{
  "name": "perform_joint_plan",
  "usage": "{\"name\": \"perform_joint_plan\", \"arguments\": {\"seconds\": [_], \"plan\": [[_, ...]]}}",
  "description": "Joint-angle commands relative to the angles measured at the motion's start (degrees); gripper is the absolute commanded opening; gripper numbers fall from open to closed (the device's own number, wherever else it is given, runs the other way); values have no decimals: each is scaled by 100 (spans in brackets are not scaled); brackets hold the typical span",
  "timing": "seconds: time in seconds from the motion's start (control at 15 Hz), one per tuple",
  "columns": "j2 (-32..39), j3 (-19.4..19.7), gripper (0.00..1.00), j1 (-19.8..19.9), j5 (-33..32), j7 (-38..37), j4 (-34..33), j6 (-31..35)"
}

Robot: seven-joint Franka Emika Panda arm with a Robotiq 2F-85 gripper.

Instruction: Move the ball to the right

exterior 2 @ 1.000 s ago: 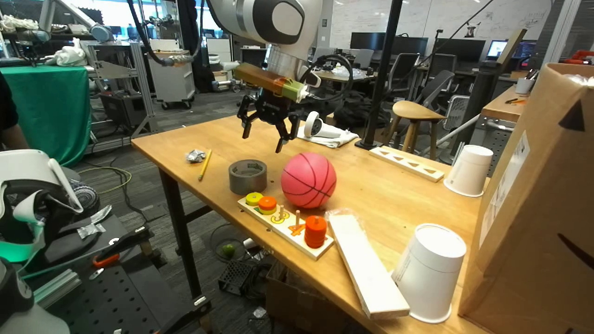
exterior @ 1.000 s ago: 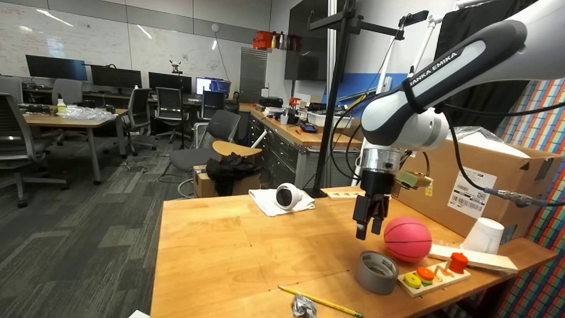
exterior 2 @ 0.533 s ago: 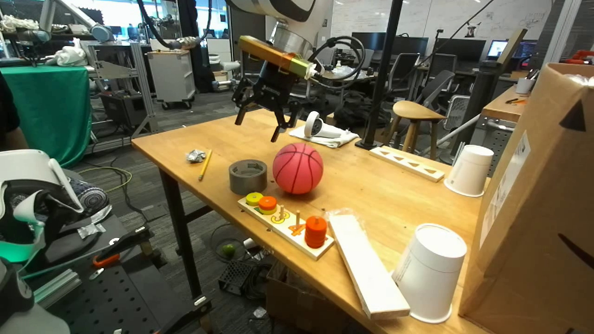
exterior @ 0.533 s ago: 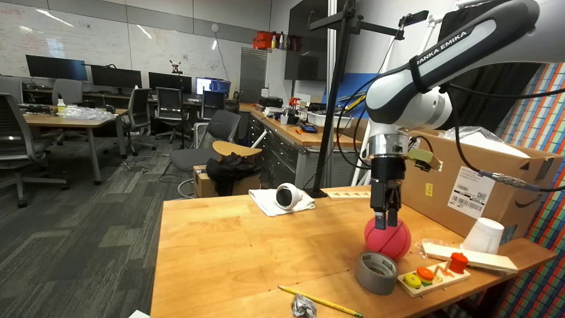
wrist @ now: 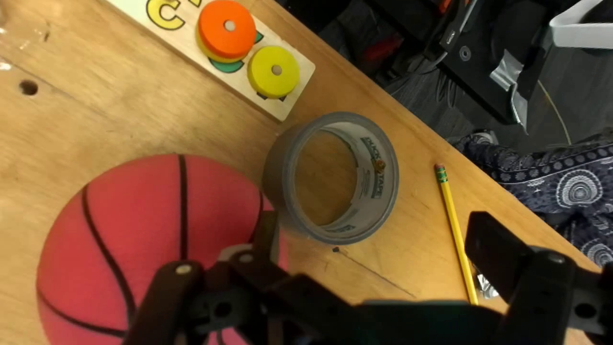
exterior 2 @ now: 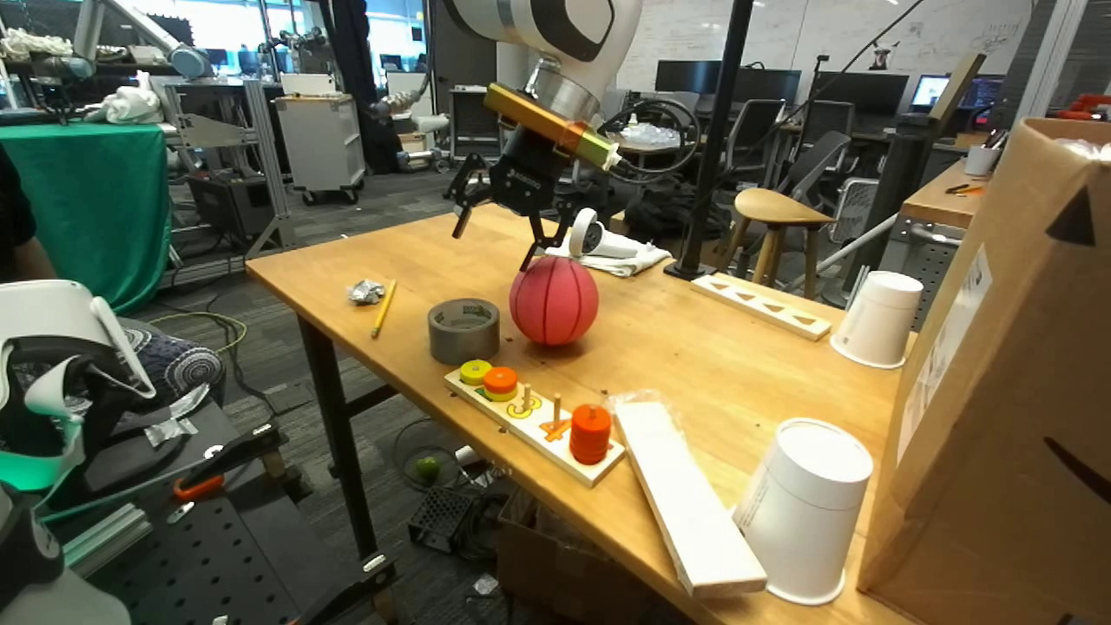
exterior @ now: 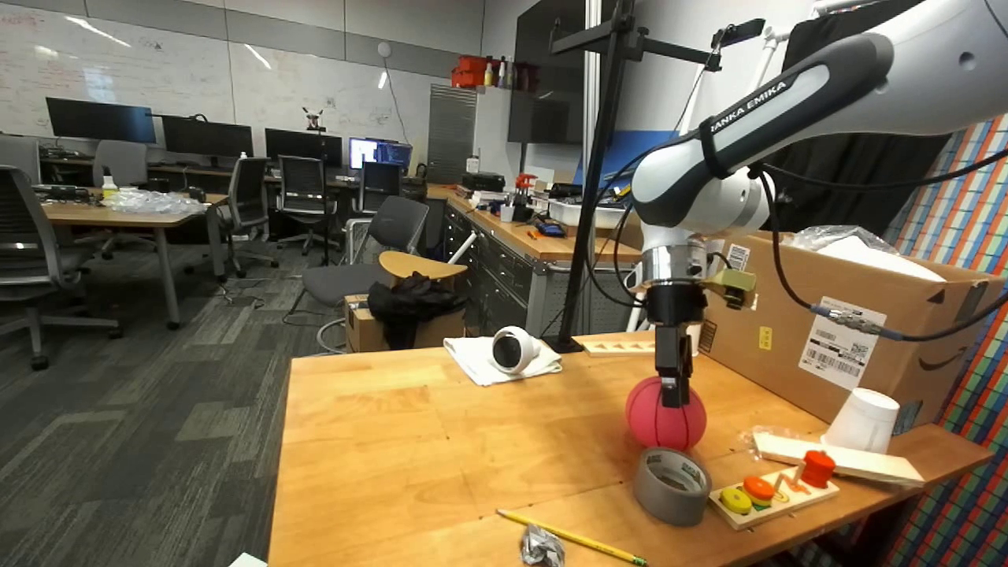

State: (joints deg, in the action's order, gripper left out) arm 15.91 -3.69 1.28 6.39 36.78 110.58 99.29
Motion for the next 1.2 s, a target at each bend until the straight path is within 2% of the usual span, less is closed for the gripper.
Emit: {"name": "perform_joint_plan", "arguments": {"seconds": [0.0,0.2,0.53,0.8,1.13], "plan": [[276,-44,100,73,-1,369,-530,-237],[449,-11,100,143,0,552,-810,-420],[808,198,100,342,-477,606,-1250,271],[1094,522,100,393,-1392,124,-1806,794],[790,667,100,244,-2551,-481,-1788,1545]]}}
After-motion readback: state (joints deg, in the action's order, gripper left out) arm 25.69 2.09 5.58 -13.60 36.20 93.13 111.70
